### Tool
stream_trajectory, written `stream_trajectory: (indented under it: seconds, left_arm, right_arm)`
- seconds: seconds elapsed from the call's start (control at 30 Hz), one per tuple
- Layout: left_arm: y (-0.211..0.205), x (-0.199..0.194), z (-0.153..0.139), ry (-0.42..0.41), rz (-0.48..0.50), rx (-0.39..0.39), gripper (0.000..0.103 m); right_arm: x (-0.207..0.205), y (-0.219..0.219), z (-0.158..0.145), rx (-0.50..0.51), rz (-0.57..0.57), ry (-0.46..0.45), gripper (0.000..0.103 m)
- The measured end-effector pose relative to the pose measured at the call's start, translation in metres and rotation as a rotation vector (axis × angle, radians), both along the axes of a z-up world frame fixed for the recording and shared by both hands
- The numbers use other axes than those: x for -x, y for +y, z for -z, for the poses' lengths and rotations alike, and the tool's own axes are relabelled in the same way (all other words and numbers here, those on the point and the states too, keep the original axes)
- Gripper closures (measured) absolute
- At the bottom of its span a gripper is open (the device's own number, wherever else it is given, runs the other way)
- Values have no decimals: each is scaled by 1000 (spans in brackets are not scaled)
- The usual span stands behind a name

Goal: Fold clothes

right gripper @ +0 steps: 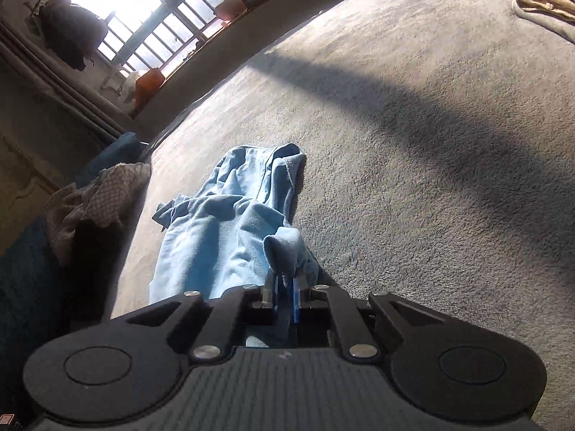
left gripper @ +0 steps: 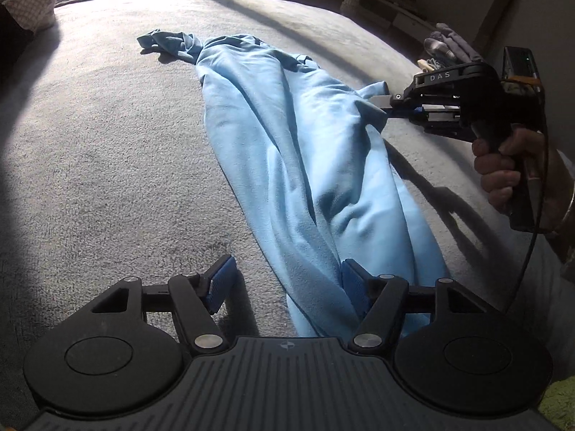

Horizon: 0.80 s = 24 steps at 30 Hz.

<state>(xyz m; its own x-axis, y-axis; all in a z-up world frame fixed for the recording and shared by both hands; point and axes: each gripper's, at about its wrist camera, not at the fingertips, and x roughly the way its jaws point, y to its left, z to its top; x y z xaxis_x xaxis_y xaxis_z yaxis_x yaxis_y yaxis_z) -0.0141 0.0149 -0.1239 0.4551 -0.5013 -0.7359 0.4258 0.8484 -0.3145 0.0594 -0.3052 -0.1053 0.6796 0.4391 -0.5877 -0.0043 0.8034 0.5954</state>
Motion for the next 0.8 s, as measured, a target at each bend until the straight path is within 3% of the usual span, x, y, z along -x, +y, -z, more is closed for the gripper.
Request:
stream_trajectory:
  seconds: [0.17,0.27,0.4,0.57,0.67,0.73,0.8]
  left_arm:
    - [10,-2,-2,17,-33,58,39]
    - [28,-2,-5,32,-91,106,39]
    - [66,0,-10,40,-217,134,39]
    - [129,7,-11,39,-416,117,39]
    - [157,11,-11,42,-507,97,39]
    - [165,11,-12,41,-530,72,44]
    - [172,11,-15,27,-543,62,42]
  right_arm:
    - [9,25,-45,-42,-96,-152,96]
    - [7,57,-69,-67,-218,-210,96]
    - [4,117,-87,-86,-415,-236,96]
    - [19,199,-83,-46,-657,-217,96]
    - [36,243,-68,70,-800,-143,88]
    - [49,263,-60,148,-866,-111,62]
    - [61,267,-57,186,-913,-119,55]
